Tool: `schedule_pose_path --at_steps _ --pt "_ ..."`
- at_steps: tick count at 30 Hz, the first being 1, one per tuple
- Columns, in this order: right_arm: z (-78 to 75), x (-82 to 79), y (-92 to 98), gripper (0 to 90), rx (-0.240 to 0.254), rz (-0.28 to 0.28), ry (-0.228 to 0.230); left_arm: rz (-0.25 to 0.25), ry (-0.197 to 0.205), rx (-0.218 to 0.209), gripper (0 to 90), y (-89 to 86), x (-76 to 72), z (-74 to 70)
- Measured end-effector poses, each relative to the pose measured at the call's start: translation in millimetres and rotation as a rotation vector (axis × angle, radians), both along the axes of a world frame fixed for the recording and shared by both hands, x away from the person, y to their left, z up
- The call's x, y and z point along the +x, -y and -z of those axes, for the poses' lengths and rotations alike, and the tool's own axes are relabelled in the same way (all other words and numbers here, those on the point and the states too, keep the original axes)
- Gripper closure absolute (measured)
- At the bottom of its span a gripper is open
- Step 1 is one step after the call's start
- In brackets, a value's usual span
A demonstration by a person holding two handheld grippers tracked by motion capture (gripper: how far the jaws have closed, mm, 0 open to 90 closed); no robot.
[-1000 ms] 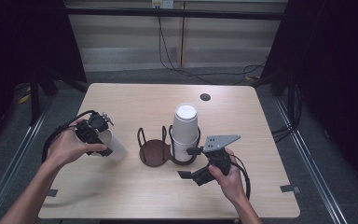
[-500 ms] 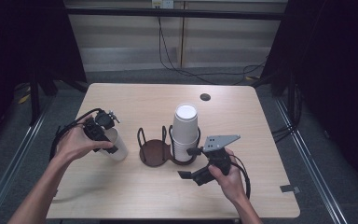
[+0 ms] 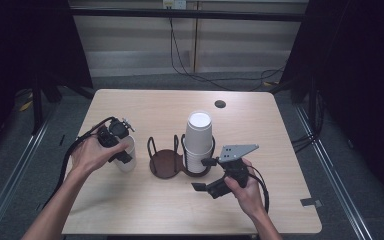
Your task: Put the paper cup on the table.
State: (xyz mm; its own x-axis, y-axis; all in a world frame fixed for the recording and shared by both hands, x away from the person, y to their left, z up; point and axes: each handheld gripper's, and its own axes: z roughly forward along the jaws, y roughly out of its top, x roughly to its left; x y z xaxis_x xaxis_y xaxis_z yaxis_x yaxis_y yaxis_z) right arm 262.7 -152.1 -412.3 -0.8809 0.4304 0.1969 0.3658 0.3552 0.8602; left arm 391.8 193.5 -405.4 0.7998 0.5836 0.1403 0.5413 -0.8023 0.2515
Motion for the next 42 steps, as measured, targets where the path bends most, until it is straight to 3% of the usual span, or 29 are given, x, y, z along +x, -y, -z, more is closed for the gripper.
schedule_pose_path --at_steps 5,9,13,15,29,30,31,33,37,42 --pt "0.7 0.2 -0.4 13.9 -0.004 0.001 0.0 0.004 0.003 -0.023 6.2 -5.0 -0.5 3.4" --pt "0.9 0.5 0.3 13.9 -0.002 0.002 -0.002 0.03 0.032 -0.063 6.3 -10.4 -1.4 6.5" --pt "1.4 0.4 -0.1 13.9 -0.005 0.002 -0.004 0.014 0.01 -0.096 6.7 -16.8 0.2 9.6" --pt "1.6 0.6 0.1 13.9 -0.003 0.003 -0.005 0.032 0.008 -0.106 6.7 -18.8 -0.5 9.4" --pt "2.2 0.6 0.2 13.9 -0.009 0.007 -0.007 -0.008 -0.017 -0.138 6.9 -38.8 -3.7 23.7" --pt "2.1 0.5 0.2 13.9 -0.009 0.006 -0.007 0.015 -0.021 -0.134 6.9 -40.7 -4.0 24.4" --pt "2.0 0.4 0.1 13.9 -0.008 0.005 -0.007 0.026 -0.043 -0.149 8.2 -42.8 -4.5 25.8" --pt "2.0 0.4 0.0 13.9 -0.007 0.005 -0.006 0.018 -0.034 -0.162 14.4 -47.5 -5.5 28.4" --pt "2.4 1.0 0.4 13.9 -0.008 0.008 -0.007 0.001 -0.046 -0.197 14.4 -55.2 -7.5 31.7" --pt "2.8 1.2 1.7 13.9 -0.006 0.014 -0.012 -0.003 -0.002 -0.22 15.8 -63.5 -14.2 29.9"
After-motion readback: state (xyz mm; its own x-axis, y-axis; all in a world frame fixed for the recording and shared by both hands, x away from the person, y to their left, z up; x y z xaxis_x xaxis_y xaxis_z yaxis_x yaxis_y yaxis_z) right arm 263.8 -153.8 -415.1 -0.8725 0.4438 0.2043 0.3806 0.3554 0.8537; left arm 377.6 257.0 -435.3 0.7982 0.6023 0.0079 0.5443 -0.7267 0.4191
